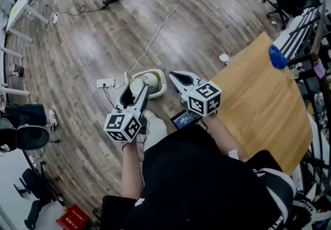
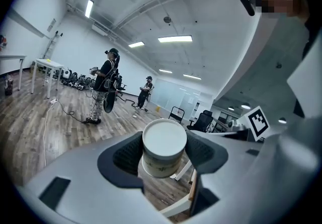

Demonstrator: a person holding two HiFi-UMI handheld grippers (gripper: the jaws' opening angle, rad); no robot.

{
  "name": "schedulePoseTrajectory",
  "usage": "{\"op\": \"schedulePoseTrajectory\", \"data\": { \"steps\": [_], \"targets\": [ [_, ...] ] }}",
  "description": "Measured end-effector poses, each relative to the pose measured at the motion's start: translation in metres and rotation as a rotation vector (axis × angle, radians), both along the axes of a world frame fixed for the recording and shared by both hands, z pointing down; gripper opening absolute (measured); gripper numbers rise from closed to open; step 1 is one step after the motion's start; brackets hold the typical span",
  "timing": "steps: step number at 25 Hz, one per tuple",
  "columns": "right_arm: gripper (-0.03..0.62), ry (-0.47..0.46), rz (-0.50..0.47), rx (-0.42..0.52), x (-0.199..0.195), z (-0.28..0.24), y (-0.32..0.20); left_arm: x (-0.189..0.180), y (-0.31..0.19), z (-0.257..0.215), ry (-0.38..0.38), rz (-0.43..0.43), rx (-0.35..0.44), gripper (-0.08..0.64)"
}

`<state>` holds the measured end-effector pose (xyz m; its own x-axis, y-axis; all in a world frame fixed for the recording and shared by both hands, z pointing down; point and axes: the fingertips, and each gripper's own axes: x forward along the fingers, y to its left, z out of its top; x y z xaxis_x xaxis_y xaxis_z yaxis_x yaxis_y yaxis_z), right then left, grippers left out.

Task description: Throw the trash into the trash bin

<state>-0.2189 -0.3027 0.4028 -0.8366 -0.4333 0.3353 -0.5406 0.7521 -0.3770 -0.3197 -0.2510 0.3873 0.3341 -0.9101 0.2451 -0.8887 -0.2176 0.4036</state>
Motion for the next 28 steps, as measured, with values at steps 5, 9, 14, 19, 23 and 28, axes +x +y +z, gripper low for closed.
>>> {"op": "schedulePoseTrajectory", "data": {
  "steps": [5, 9, 14, 19, 23, 28],
  "targets": [
    [-0.003, 0.025, 0.01, 0.041, -0.055, -0.014, -0.026, -0.053, -0.025, 0.001, 0.024, 0.016, -0.002, 0.273],
    [-0.003, 0.079, 0.003, 0.052, -0.086, 0.0, -0.035, -0.087, -0.043, 0.021, 0.039, 0.033, -0.034, 0.273],
    [-0.003, 0.12, 0.059, -0.028, -0.08, 0.034, -0.047, -0.088, -0.055, 0.067, 0.024, 0.072, -0.132, 0.273],
    [-0.003, 0.144, 0.074, -0.115, -0.071, 0.073, -0.074, -0.082, -0.07, 0.115, -0.013, 0.097, -0.254, 0.273],
    [-0.003, 0.172, 0.098, -0.168, -0.065, 0.137, -0.108, -0.076, -0.09, 0.184, -0.037, 0.136, -0.369, 0.273],
    [-0.003, 0.219, 0.089, -0.237, -0.06, 0.227, -0.127, -0.062, -0.125, 0.298, -0.237, 0.206, -0.454, 0.273]
  ]
}}
